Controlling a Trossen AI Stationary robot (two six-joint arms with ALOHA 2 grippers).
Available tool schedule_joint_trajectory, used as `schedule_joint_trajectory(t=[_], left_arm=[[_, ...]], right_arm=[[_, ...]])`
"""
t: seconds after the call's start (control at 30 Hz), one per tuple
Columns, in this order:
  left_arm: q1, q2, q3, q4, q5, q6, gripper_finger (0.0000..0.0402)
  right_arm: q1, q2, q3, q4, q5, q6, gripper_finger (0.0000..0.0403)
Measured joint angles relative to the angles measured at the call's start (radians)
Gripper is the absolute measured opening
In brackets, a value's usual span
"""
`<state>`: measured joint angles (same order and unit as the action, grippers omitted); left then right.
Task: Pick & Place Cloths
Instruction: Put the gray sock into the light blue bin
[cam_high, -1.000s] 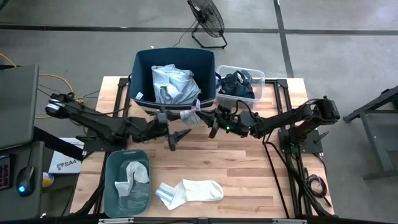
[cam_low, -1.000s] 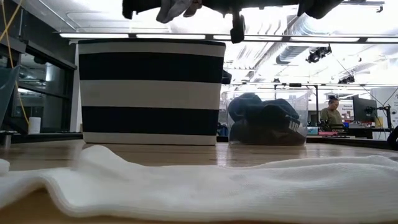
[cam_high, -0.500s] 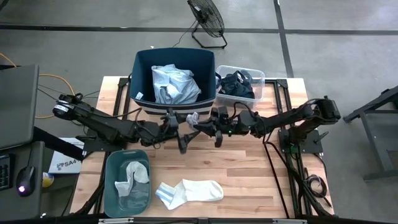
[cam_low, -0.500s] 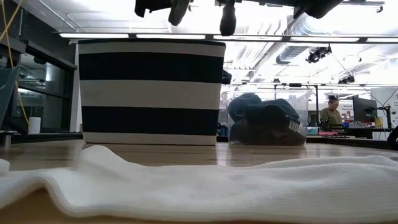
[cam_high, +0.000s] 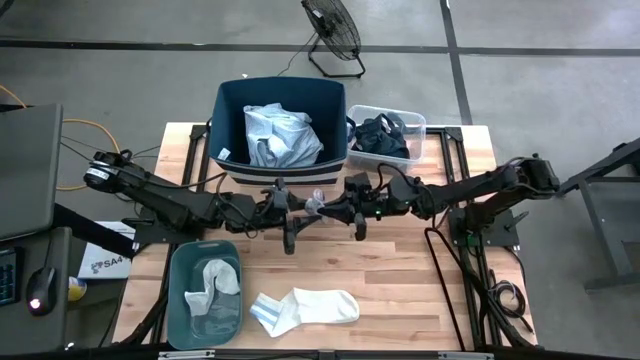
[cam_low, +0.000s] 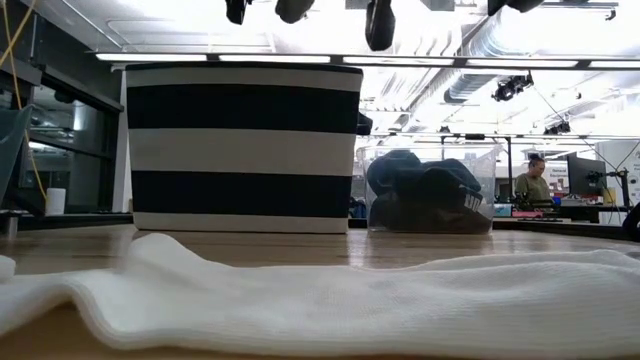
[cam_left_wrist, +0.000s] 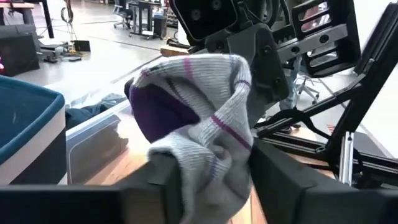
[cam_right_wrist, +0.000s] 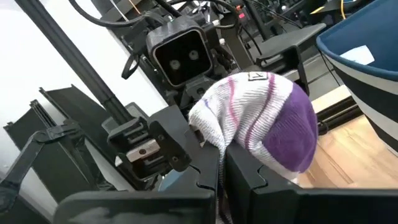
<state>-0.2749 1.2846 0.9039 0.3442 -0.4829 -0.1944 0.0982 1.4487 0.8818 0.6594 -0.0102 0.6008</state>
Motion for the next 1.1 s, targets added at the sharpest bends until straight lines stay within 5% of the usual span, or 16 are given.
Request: schedule_joint_trajectory(t=[0.3,0.5,0.9,1.1], left_arm=[[0.0,0.0,0.0,-0.005,0.002,-0.021,0.0013],[0.0,0.0,0.0,-0.005,0.002,-0.021,0.0007],[0.0,-0.022,0.0,-0.082,0.004,-0.02,0.0003],[0.0,-0.122,-0.001,-0.272,0.055,-0.054,0.0003]], right_arm=[[0.0,0.0,0.0,-0.003,0.003,0.008,0.0004],[0.0,0.0,0.0,0.004,0.007,0.007,0.0031],[-0.015,-0.031,0.0,0.0,-0.128,0.006,0.0232],[-0.02,-0.046,0.0,-0.037,-0.173,0.007,0.0272]])
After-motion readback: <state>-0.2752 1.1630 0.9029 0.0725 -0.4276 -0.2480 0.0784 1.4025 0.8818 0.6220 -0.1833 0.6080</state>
